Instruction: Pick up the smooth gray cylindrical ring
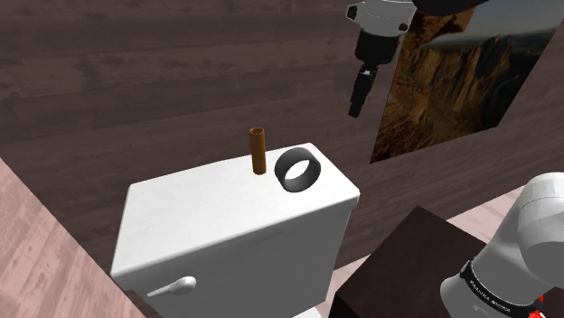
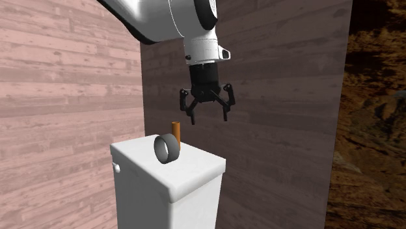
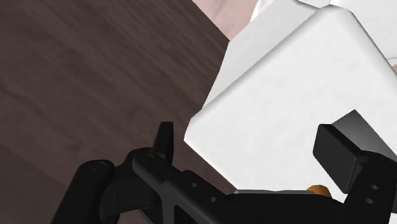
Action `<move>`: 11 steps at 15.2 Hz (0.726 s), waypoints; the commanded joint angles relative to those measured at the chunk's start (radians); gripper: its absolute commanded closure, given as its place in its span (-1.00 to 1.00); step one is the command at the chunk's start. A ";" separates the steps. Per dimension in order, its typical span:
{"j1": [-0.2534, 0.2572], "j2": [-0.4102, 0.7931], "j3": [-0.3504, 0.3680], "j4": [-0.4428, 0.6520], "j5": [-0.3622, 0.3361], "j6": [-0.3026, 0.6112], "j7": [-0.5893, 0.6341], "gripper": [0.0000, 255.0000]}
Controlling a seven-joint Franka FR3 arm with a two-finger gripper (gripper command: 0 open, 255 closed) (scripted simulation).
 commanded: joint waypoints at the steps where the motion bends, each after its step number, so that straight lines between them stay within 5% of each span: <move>1: 0.035 0.053 0.008 0.019 0.015 0.025 -0.056 -1.00; 11: 0.194 0.255 0.066 0.121 0.089 0.074 -0.331 -1.00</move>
